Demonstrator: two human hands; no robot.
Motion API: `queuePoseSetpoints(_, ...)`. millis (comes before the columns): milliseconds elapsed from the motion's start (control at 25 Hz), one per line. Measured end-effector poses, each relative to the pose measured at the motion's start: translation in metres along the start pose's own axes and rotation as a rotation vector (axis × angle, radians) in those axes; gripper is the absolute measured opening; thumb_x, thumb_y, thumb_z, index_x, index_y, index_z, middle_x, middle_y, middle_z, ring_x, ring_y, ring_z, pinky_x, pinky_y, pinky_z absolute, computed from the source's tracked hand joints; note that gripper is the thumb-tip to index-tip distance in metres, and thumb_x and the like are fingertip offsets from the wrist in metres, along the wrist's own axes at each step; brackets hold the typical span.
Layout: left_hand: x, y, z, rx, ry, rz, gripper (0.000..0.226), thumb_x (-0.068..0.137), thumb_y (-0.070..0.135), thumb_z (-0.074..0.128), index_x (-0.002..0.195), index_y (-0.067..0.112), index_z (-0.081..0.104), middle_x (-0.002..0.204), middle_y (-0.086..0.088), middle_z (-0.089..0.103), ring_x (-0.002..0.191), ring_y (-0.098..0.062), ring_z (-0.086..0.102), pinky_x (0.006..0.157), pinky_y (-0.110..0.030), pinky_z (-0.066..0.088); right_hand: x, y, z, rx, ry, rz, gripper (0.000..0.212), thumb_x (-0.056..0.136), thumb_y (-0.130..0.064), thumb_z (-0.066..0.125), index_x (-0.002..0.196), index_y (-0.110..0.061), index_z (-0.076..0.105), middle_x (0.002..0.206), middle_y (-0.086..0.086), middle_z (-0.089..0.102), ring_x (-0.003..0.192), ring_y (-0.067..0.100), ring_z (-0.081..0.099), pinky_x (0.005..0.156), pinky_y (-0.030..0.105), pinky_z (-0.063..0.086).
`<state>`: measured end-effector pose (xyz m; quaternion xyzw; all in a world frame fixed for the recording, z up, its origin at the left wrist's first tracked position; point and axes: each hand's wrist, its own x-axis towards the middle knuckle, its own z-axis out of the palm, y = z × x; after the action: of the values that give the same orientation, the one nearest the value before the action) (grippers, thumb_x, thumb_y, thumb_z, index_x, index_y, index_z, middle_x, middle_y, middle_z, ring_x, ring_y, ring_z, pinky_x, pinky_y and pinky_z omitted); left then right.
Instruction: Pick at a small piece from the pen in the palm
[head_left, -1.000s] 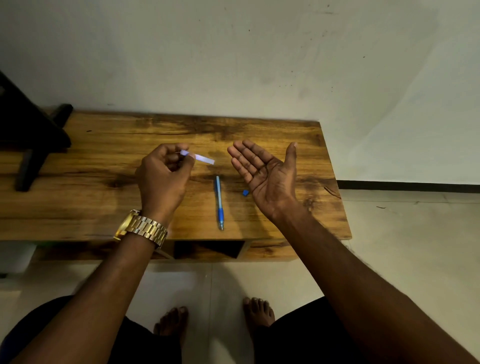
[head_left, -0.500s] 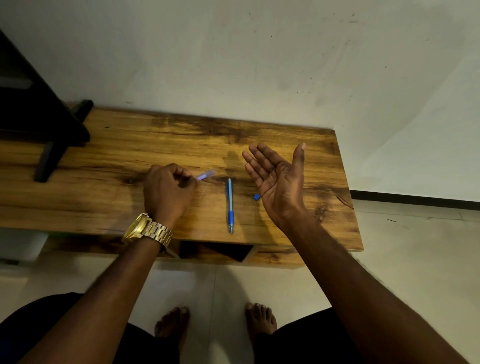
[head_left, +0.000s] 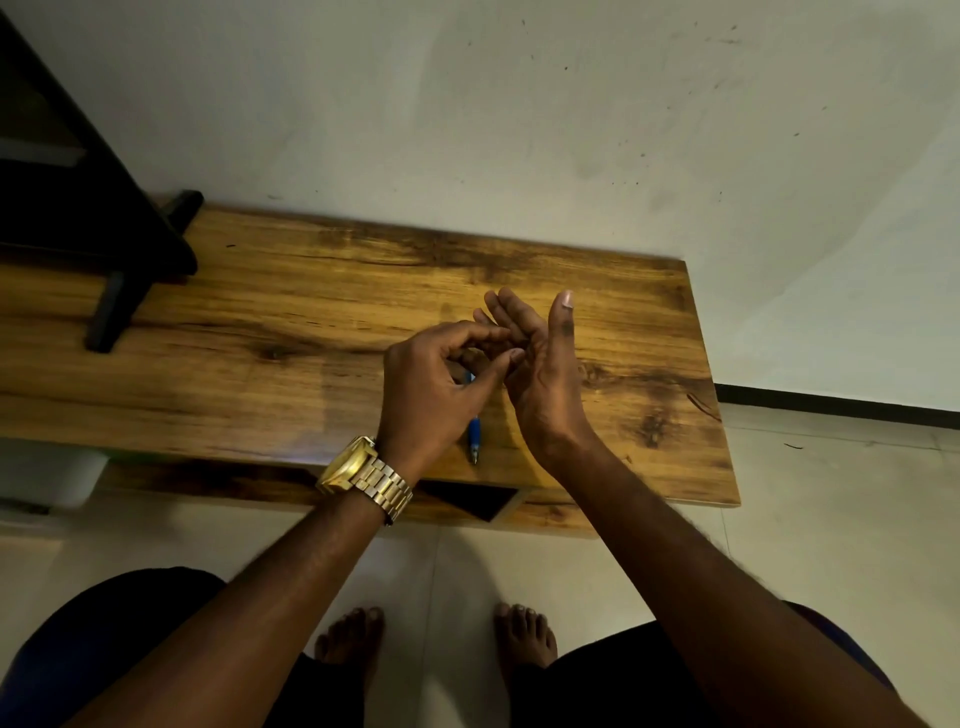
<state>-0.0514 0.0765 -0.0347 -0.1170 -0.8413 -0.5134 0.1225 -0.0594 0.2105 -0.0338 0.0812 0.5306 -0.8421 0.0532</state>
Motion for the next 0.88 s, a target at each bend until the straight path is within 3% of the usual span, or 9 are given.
queuePoseSetpoints(240,0.000,-0.003,-0.002,0.038,0.003,-0.016,0.014,0.097,0.029,0.081,0.109,0.024,0.084,0.097,0.016,0.080,0.087,-0.002,0.075,0.068,-0.012,0.058,0.002,0.003,0.000,-0.064,-0.016,-0.004,0.089,0.101,-0.069,0.027,0.166,-0.011,0.040,0.168,0.006,0.051,0.150,0.017,0.055,0.129,0.053,0.039)
queuePoseSetpoints(440,0.005,-0.005,-0.005,-0.028,0.066,-0.034,0.009,0.098,0.029,0.081,0.102,0.022,0.084,0.093,0.014,0.082,0.085,-0.007,0.077,0.073,-0.015,0.058,0.008,-0.015,-0.008,-0.153,0.039,-0.095,0.073,0.106,-0.064,0.033,0.166,-0.024,0.041,0.165,0.007,0.054,0.142,0.023,0.063,0.120,0.047,0.049)
queuePoseSetpoints(560,0.009,-0.008,-0.007,-0.120,0.132,-0.145,0.010,0.097,0.031,0.082,0.102,0.022,0.084,0.095,0.015,0.082,0.087,-0.008,0.079,0.076,-0.018,0.061,0.015,-0.030,-0.023,-0.130,0.197,-0.117,0.047,0.112,-0.036,0.057,0.153,-0.014,0.054,0.141,0.011,0.070,0.119,0.026,0.074,0.104,0.042,0.057)
queuePoseSetpoints(680,0.011,-0.011,-0.007,-0.156,0.168,-0.184,0.012,0.097,0.031,0.082,0.104,0.022,0.084,0.097,0.015,0.082,0.091,-0.008,0.079,0.079,-0.022,0.064,0.013,-0.029,-0.026,-0.120,0.153,-0.001,0.026,0.104,-0.014,0.070,0.124,0.001,0.074,0.100,0.008,0.076,0.085,0.015,0.068,0.083,0.035,0.055)
queuePoseSetpoints(760,0.010,-0.011,-0.007,-0.153,0.159,-0.183,0.011,0.097,0.032,0.082,0.104,0.024,0.083,0.098,0.015,0.082,0.093,-0.010,0.079,0.081,-0.023,0.064,0.011,-0.025,-0.021,-0.130,0.092,0.055,0.011,0.101,-0.008,0.073,0.108,-0.002,0.079,0.091,0.006,0.075,0.077,0.012,0.066,0.078,0.032,0.055)
queuePoseSetpoints(880,0.009,-0.010,-0.007,-0.124,0.130,-0.160,0.010,0.097,0.031,0.081,0.105,0.024,0.082,0.096,0.016,0.081,0.092,-0.008,0.078,0.079,-0.020,0.063,0.010,-0.022,-0.017,-0.095,0.064,0.064,0.005,0.099,-0.005,0.075,0.101,-0.006,0.079,0.082,0.004,0.074,0.075,0.012,0.068,0.075,0.030,0.057)
